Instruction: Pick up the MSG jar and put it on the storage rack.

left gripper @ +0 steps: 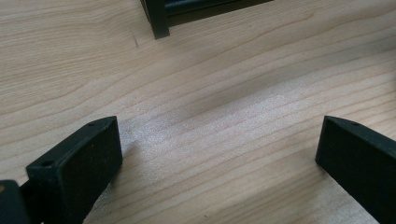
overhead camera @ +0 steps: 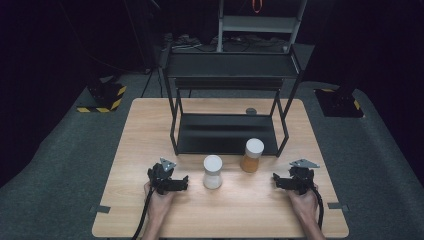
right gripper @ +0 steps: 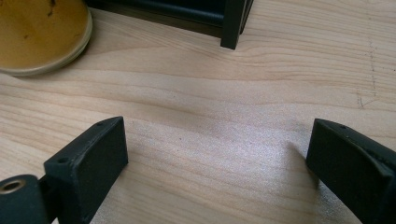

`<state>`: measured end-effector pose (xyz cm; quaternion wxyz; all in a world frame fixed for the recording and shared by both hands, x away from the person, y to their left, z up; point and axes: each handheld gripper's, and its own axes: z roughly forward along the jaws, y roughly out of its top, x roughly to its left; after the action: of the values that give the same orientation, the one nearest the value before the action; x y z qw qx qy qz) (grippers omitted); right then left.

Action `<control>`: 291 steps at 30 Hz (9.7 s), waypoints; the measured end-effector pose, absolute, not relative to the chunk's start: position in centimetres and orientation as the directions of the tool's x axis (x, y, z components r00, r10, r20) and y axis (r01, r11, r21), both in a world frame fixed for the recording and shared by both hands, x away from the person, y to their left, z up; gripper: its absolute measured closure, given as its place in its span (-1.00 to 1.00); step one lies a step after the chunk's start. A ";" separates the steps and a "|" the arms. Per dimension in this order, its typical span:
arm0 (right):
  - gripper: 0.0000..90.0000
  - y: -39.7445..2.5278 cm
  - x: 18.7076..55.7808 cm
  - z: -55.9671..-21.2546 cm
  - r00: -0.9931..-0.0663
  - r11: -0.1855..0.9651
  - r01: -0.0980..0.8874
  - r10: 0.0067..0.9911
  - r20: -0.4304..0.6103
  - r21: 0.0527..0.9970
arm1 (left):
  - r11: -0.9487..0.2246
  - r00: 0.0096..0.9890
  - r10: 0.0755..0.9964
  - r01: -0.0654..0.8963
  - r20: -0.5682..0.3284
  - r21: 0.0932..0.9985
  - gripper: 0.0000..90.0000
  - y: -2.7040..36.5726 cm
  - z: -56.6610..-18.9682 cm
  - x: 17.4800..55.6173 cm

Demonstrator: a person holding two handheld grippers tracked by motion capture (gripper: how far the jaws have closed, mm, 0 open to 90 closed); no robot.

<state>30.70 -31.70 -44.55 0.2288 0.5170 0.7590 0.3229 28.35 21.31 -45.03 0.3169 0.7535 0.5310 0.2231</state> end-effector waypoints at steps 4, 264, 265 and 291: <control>-0.90 -31.7 30.7 -44.6 -0.361 0.257 0.637 0.933 -0.013 0.727 | -0.233 0.334 0.942 0.660 -0.002 0.714 -0.99 21.3 -45.0 28.3; -0.90 -31.6 30.7 -44.6 -0.357 0.256 0.637 0.934 -0.016 0.727 | -0.337 0.487 0.873 0.631 -0.019 0.698 -0.33 9.5 -4.7 47.4; -0.90 -31.6 30.7 -44.6 -0.357 0.257 0.636 0.934 -0.017 0.727 | -0.333 0.480 0.877 0.634 -0.018 0.698 -0.33 9.4 -4.8 47.5; -0.90 -31.6 30.7 -44.6 -0.357 0.258 0.636 0.934 -0.019 0.727 | -0.288 0.399 0.917 0.676 -0.008 0.678 -0.33 8.2 -6.9 50.5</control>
<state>30.66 -31.58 -44.56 0.2316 0.5175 0.7585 0.3214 50.54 8.24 -6.89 0.3068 0.7781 0.5117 0.1964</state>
